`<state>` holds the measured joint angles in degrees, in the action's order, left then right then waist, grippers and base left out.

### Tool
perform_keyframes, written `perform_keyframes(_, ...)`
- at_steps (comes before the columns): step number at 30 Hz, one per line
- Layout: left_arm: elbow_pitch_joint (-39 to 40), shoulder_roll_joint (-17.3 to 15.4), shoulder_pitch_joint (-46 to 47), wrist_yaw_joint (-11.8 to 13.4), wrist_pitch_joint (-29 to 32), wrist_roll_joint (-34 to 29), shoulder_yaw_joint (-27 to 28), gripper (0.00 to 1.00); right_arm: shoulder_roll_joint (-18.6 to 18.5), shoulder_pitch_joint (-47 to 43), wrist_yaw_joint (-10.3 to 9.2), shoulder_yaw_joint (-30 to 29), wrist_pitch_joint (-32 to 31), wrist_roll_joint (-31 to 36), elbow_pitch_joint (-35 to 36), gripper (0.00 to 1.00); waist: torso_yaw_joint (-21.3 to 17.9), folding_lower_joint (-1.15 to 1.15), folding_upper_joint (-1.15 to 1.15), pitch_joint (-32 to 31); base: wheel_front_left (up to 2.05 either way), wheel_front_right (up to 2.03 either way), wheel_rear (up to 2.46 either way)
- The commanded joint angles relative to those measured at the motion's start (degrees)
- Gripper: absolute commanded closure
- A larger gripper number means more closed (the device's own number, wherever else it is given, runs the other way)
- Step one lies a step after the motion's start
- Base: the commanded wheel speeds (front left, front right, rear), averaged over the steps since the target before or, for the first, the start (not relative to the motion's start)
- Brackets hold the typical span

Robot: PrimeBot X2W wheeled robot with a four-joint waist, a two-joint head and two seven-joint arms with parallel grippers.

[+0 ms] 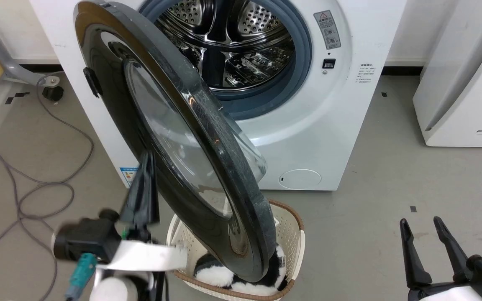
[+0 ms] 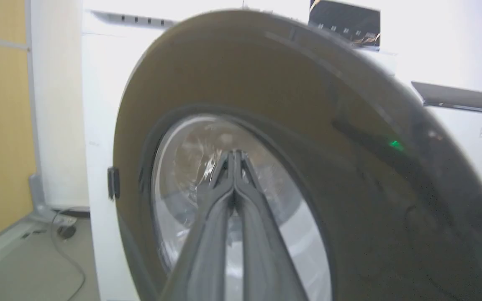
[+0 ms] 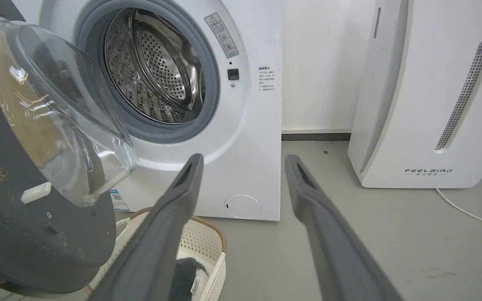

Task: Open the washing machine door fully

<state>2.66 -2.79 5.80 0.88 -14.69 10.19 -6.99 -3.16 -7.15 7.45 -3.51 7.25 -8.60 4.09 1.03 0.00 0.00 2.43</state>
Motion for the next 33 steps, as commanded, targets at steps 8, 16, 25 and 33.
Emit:
perform_keyframes(8,17.78,-0.09,7.09,2.09,-0.30,0.67,-4.23,1.00,0.28,-0.09,0.03,-0.49,0.61,-0.39,0.32,0.00,0.13,0.00,0.00,0.65,0.00,0.00,0.00)
perform_keyframes(16,23.95,-0.09,12.80,1.93,1.35,1.32,-13.25,1.00,0.28,-0.01,0.03,-0.96,0.56,-0.54,0.19,0.00,0.08,0.00,0.00,0.83,0.00,0.00,0.00)
perform_keyframes(25,22.73,-0.09,11.73,0.25,9.50,6.12,-29.48,1.00,0.28,-0.84,0.03,-1.88,0.36,-0.32,0.24,0.00,0.55,0.00,0.00,0.14,0.00,0.00,0.00)
perform_keyframes(33,18.84,-0.52,6.17,-1.15,17.27,10.97,-37.31,1.00,0.28,-1.25,0.03,-1.86,0.15,-0.31,0.47,0.00,0.85,0.00,0.00,-0.06,0.00,0.00,0.00)
